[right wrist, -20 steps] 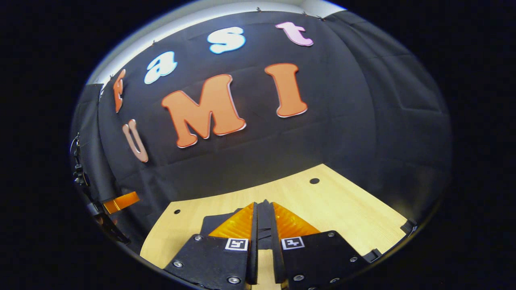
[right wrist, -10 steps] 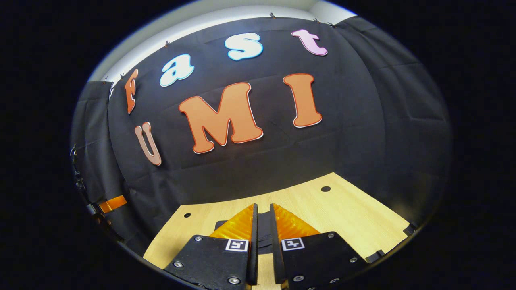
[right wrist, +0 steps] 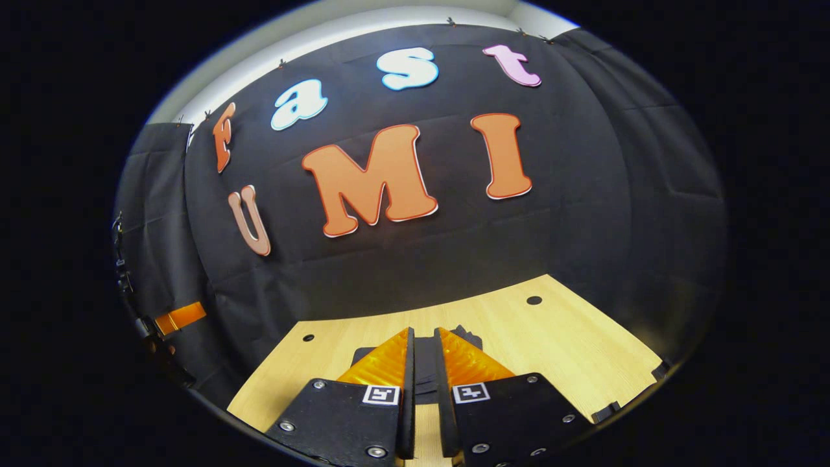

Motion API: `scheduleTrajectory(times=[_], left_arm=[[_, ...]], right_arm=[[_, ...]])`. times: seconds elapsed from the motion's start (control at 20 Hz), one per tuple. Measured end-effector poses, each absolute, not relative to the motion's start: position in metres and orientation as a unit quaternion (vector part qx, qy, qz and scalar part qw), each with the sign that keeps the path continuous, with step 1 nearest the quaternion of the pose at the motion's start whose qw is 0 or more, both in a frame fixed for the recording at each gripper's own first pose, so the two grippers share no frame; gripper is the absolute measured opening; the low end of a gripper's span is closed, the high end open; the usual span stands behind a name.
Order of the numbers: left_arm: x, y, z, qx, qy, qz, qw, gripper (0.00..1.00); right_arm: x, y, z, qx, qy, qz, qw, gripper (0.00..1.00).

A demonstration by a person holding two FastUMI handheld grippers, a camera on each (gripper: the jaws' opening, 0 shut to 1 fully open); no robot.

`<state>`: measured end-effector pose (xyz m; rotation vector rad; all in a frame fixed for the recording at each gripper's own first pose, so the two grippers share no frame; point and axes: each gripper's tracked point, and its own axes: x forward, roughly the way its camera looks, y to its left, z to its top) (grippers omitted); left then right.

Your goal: Grasp the waist and the cuffs of the jeans and fold them to make the two legs overlap; first hold the waist and fold one-third of the jeans toward the cuffs, then hold the cuffs and fold the remaining one-third in the same direction to finish folding.

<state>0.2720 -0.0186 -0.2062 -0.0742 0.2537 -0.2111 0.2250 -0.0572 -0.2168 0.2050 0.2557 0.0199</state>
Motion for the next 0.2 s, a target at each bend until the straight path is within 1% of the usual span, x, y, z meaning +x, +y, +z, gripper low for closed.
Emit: scheduleTrajectory(times=[0.2], left_arm=[[0.2674, -0.0165, -0.2019, -0.026, 0.121, -0.108, 0.986, 0.98]], right_arm=[[0.2258, -0.0448, -0.2200, 0.098, 0.137, 0.021, 0.985, 0.16]])
